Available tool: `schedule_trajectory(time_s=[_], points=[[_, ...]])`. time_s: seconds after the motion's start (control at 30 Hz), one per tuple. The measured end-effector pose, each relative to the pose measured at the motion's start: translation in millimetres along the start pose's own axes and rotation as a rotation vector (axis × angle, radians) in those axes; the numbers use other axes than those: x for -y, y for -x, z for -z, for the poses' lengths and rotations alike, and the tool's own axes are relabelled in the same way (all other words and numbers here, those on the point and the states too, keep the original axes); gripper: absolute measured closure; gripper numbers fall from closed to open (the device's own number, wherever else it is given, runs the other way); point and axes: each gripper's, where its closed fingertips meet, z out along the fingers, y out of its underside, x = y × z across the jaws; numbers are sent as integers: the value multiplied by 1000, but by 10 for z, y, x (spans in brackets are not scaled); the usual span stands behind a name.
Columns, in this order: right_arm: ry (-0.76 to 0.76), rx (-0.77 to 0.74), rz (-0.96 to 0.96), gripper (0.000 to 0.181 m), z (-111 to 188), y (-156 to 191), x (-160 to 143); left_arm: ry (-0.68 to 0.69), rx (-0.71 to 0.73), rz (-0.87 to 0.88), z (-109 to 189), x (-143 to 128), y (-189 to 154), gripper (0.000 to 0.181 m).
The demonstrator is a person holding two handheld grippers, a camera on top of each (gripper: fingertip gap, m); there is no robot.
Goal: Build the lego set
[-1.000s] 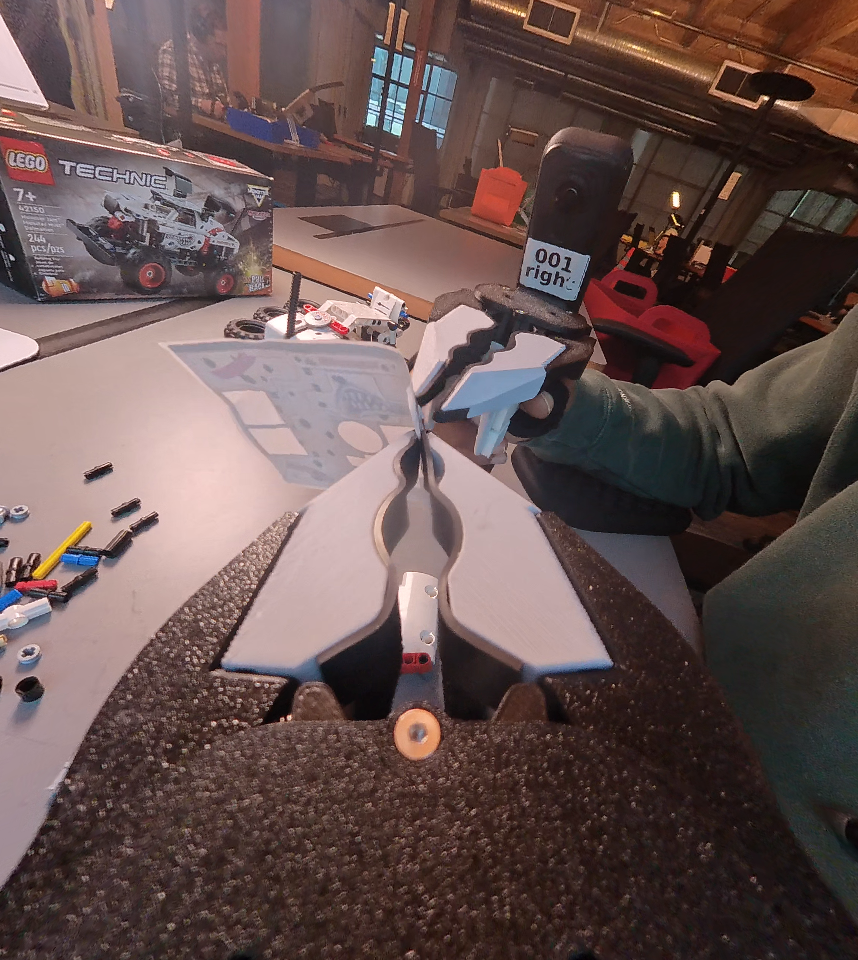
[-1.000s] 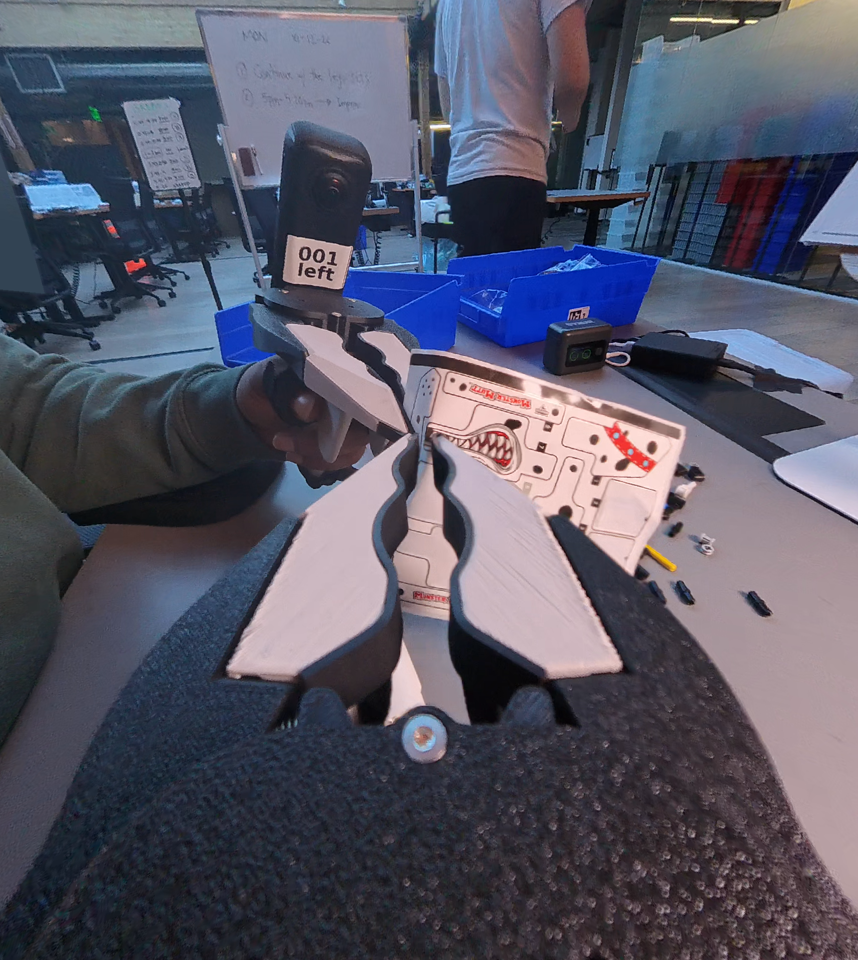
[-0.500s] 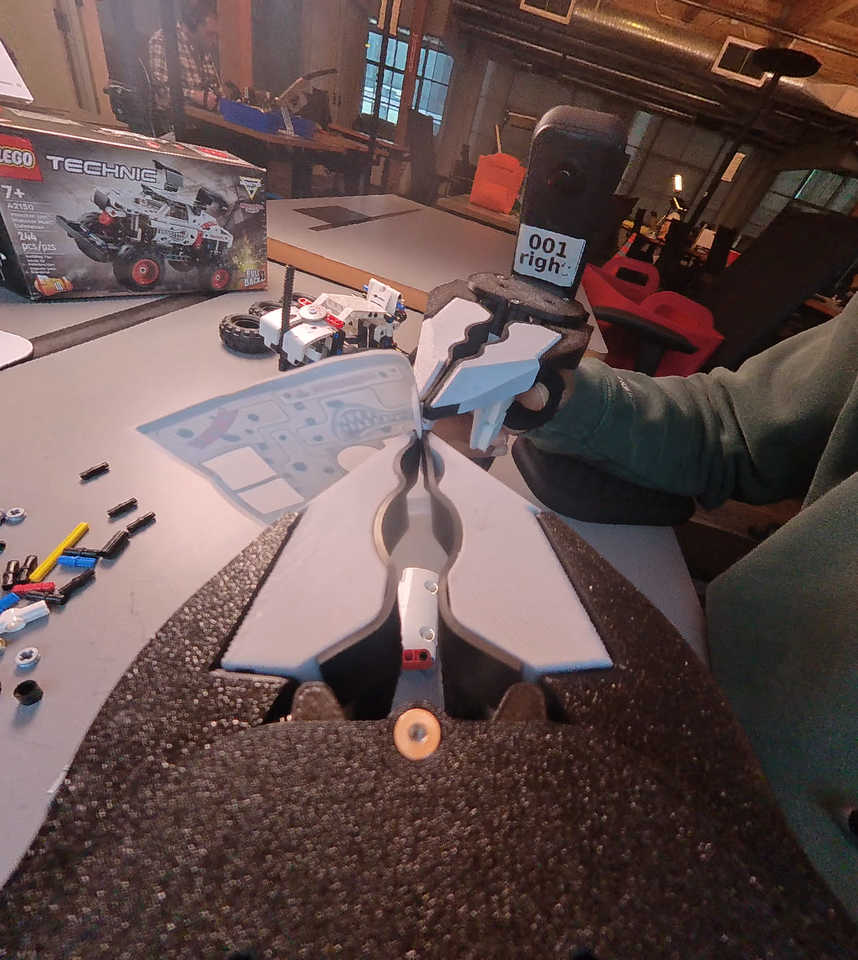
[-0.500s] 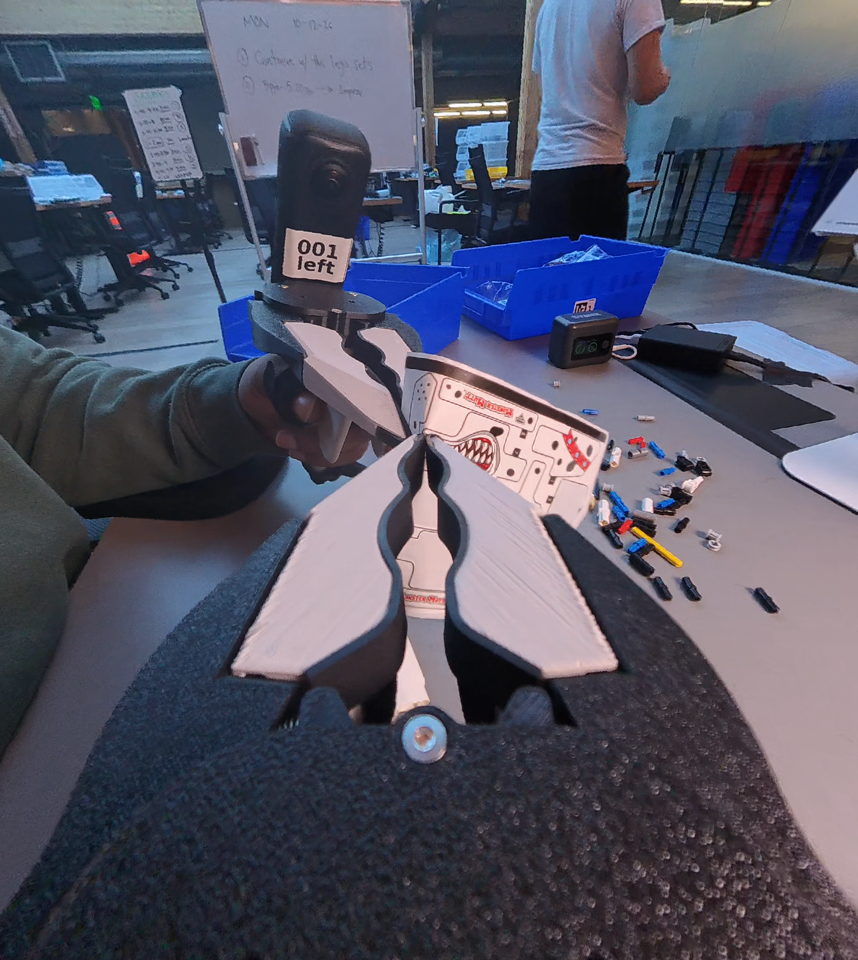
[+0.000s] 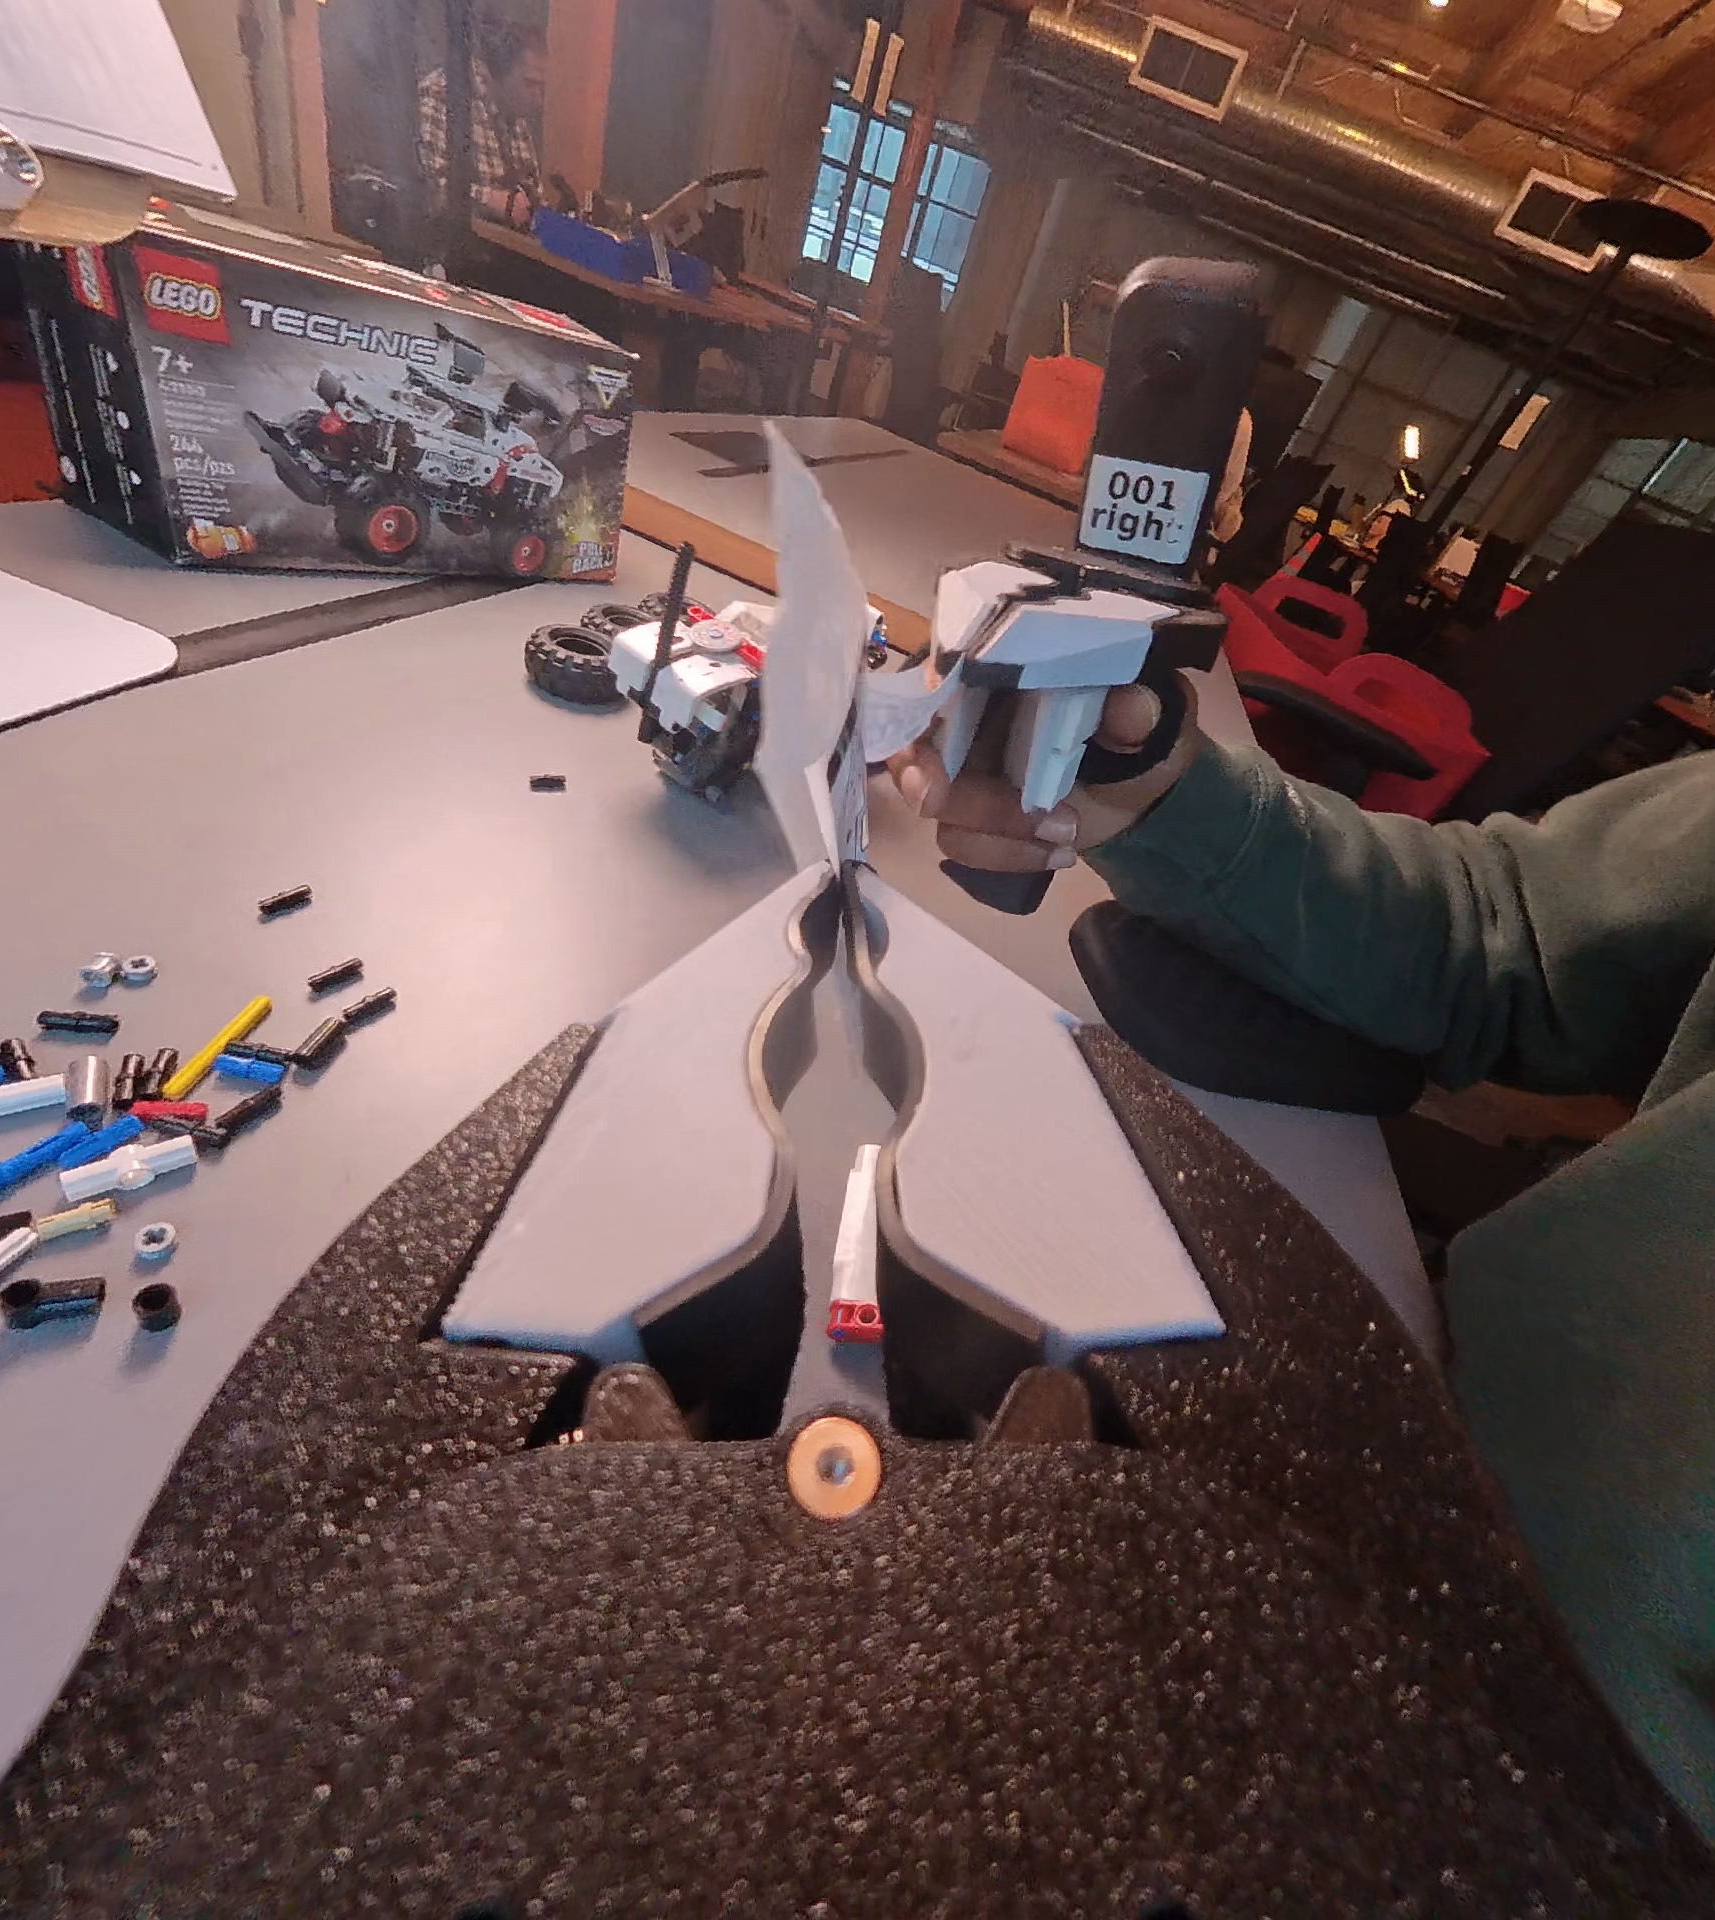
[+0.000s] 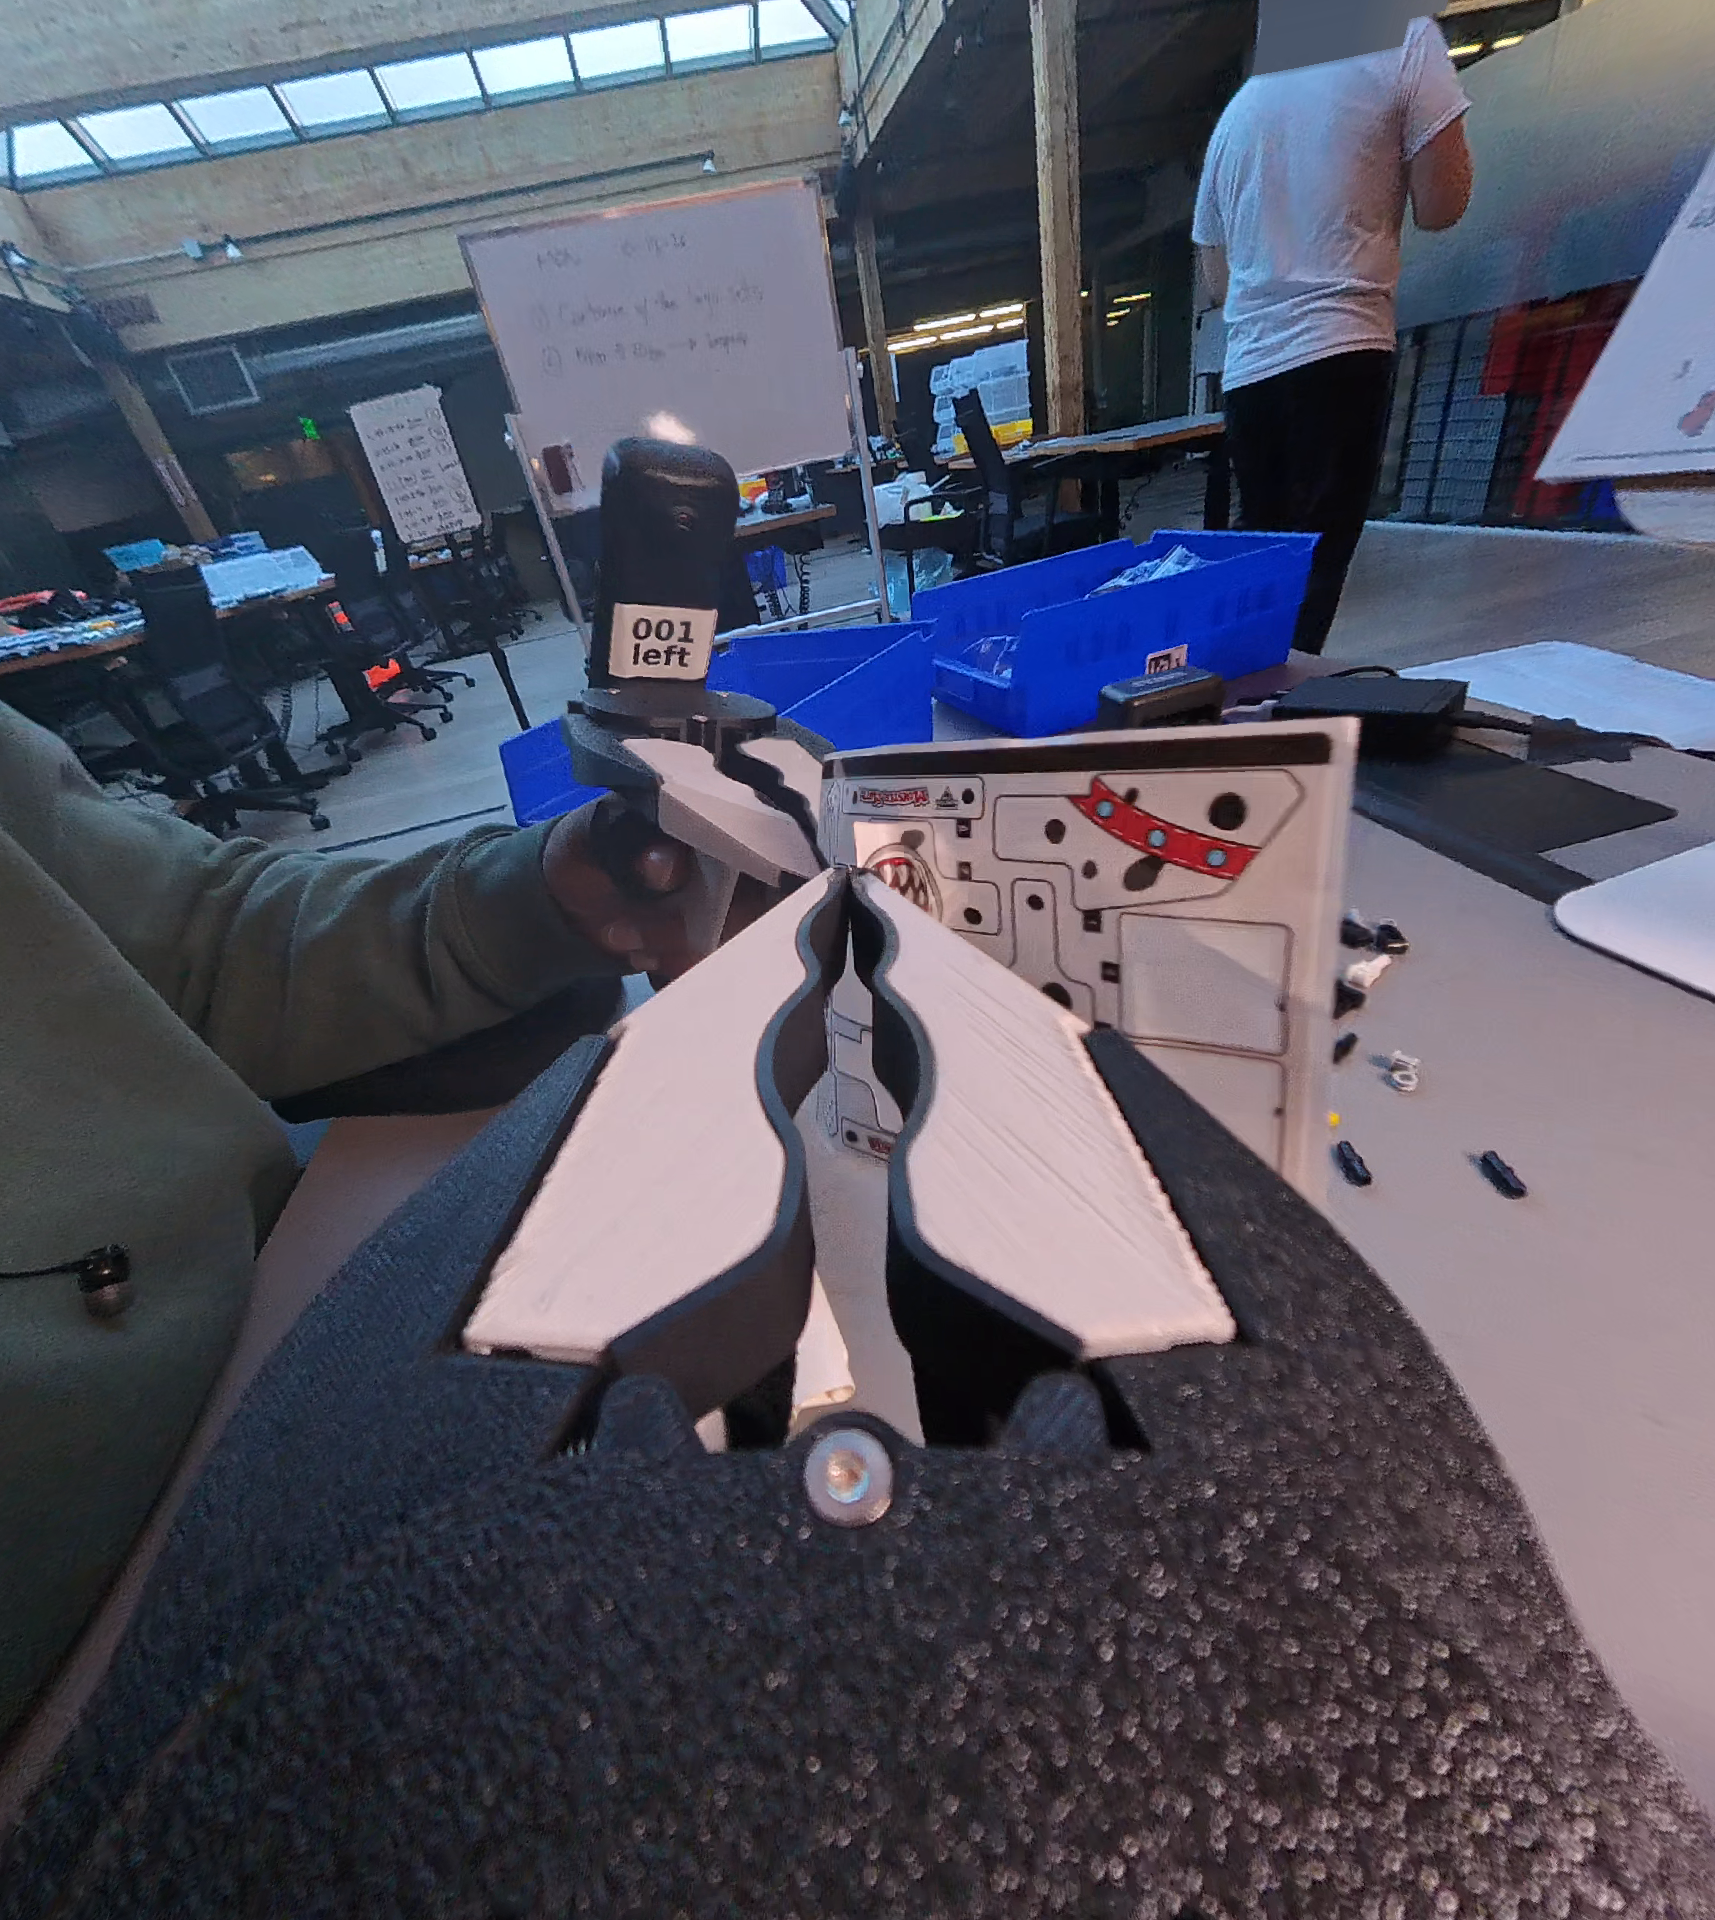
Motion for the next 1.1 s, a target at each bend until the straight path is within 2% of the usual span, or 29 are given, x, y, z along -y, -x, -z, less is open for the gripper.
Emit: schedule_trajectory(time_s=[0.2, 0.4, 0.53, 0.6, 0.7, 0.73, 0.8, 0.87, 0.93, 1.0, 1.1], points=[[-74, -85, 18, 181, 294, -173, 247, 20, 31, 104, -108, 217, 503, 181], [-169, -190, 21, 181, 603, -358, 450, 111, 74, 264, -515, 462, 1329, 181], [-177, -221, 14, 181, 663, -428, 428, 253, 162, 366, -805, 295, 2056, 181], [-168, -230, 20, 181, 659, -445, 398, 336, 240, 357, -869, 151, 2411, 181], [-178, -248, 8, 181, 681, -486, 396, 390, 339, 307, -887, 95, 2738, 181], [-183, -254, 4, 181, 692, -503, 396, 397, 371, 281, -877, 114, 2791, 174], [-192, -264, -8, 181, 716, -536, 398, 440, 514, 188, -765, 141, 2917, 143], [-204, -274, -19, 181, 732, -564, 402, 423, 683, 31, -575, 281, 2992, 137], [-207, -282, -22, 181, 724, -577, 395, 336, 751, -29, -448, 449, 2885, 135], [-202, -296, -12, 181, 699, -581, 376, 234, 740, -33, -367, 583, 2648, 131], [-186, -334, 30, 181, 653, -581, 342, 102, 575, 54, -355, 635, 2071, 133]])
